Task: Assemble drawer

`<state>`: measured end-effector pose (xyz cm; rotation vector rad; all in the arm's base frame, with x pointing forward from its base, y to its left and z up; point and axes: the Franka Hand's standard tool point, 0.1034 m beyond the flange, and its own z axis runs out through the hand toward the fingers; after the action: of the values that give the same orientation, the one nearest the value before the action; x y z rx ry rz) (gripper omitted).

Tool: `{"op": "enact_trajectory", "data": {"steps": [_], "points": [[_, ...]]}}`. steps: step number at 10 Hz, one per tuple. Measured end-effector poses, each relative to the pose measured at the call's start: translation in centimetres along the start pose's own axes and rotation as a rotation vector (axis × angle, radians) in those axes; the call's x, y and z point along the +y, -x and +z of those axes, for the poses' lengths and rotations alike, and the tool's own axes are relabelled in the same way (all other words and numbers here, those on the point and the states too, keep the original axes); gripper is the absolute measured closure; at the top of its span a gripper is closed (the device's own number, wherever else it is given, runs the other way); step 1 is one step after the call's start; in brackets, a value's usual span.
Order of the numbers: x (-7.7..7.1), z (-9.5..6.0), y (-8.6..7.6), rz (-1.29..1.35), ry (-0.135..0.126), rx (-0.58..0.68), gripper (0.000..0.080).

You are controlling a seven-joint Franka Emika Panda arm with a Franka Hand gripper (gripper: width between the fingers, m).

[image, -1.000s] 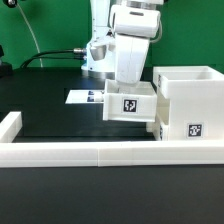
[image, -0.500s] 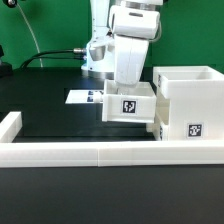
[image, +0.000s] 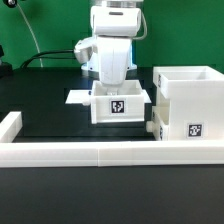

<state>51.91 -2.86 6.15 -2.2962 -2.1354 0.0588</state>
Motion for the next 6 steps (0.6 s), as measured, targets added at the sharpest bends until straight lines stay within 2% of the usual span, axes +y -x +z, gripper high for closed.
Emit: {"op": "enact_trajectory", "data": {"steps": [4,6], "points": [[0.1,-0.1,-0.4,0.012,0.002,0.002,0.0758],[1.1,-0.3,-0.6,-0.003,0.015,0.005,0.0758]]}}
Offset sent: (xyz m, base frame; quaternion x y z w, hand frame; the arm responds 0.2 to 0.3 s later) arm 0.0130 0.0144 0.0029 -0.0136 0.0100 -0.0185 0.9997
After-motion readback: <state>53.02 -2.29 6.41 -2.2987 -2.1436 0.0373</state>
